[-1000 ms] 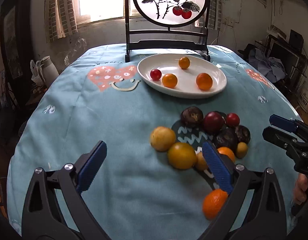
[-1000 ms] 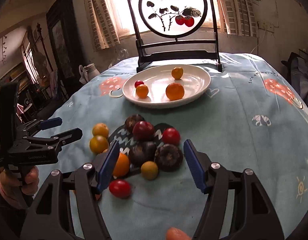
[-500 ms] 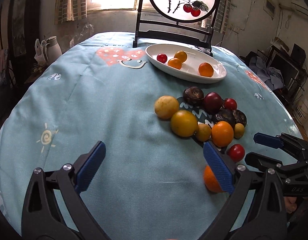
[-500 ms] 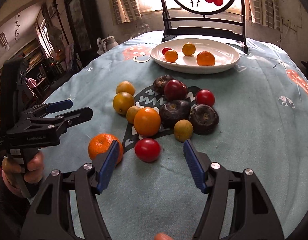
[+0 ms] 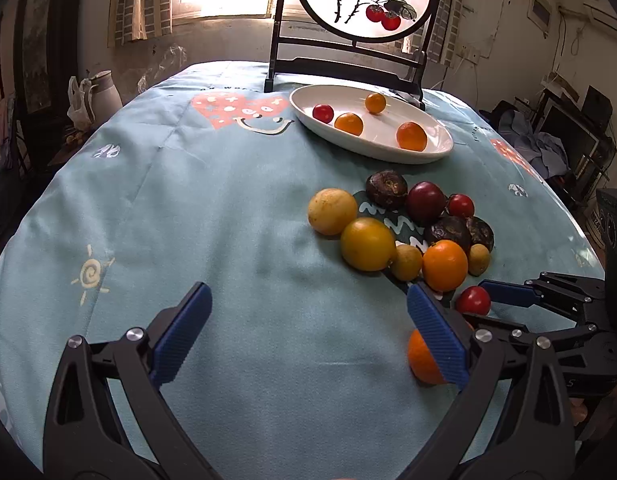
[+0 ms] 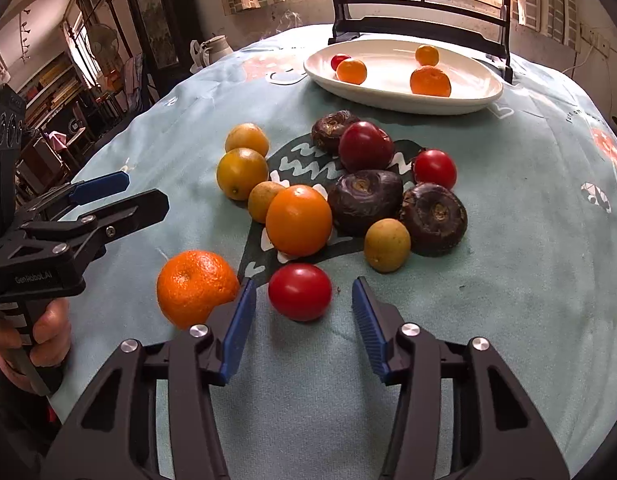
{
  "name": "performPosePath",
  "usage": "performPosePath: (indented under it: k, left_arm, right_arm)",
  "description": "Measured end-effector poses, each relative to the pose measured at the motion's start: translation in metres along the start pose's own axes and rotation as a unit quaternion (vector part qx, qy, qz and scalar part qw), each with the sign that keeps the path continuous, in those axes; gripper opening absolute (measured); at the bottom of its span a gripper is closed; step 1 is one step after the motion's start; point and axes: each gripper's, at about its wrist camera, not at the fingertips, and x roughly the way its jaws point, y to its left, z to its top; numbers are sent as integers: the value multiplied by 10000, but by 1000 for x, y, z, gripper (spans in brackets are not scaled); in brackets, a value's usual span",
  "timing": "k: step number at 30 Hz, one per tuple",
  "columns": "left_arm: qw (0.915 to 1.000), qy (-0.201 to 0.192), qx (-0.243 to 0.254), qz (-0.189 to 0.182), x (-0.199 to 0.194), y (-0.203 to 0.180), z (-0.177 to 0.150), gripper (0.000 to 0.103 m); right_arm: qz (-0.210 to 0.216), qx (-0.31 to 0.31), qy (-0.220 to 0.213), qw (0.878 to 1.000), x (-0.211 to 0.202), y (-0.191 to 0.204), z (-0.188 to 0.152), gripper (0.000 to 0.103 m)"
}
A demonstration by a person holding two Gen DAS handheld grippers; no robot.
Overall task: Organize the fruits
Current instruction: 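Grasp a red tomato with the right tool while the left tool grasps a tangerine, then place the tangerine and red tomato on the white plate, opening both tools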
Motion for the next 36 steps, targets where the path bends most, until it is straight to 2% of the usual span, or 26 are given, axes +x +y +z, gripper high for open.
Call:
performPosePath:
  k: [2,4,6,9,11,14,17,19,22,24,29,32,36]
  left_arm:
    - [10000,24,5,4,1,0,0,100]
    - [10000,44,8,1,2,0,0,100]
    - [10000,61,2,1,3,0,0,100]
    - [10000,60,-4,-54,3,1,0,100]
    - [9996,-10,71,-257,-2,-4,-2,100]
    - [9967,3,538,-611,-9,-25,-9,100]
    - [9903,115,1209,-668,-8,-52,-17,98]
    - [9863,123,1471,-734,-8,-63,-20,93]
    - [9799,333,1730,-941,-2,-75,-24,83]
    - [9771,488,1809,-1007,4,-79,-26,71]
    - [9768,794,1738,-966,19,-79,-25,65]
    - [9760,887,1715,-1010,23,-78,-26,48]
    - [9763,910,1687,-1004,23,-76,-26,46]
  right_arm:
    - [-7,-22,31,10000,3,2,2,49]
    - [-20,-28,42,10000,4,2,3,38]
    - [7,26,30,10000,4,0,4,32]
    - [248,316,-90,9992,-1,-12,4,31]
    - [351,568,-296,9973,-9,-22,2,31]
    - [190,715,-687,9949,-26,-30,2,31]
    - [128,852,-923,9920,-36,-36,2,31]
    - [76,930,-950,9911,-37,-40,2,31]
    - [99,1069,-864,9905,-35,-46,2,31]
    - [177,1161,-812,9898,-34,-49,1,31]
    - [212,1173,-844,9893,-36,-49,0,31]
    - [220,1180,-845,9892,-36,-49,0,31]
    - [195,1183,-847,9892,-36,-49,-1,31]
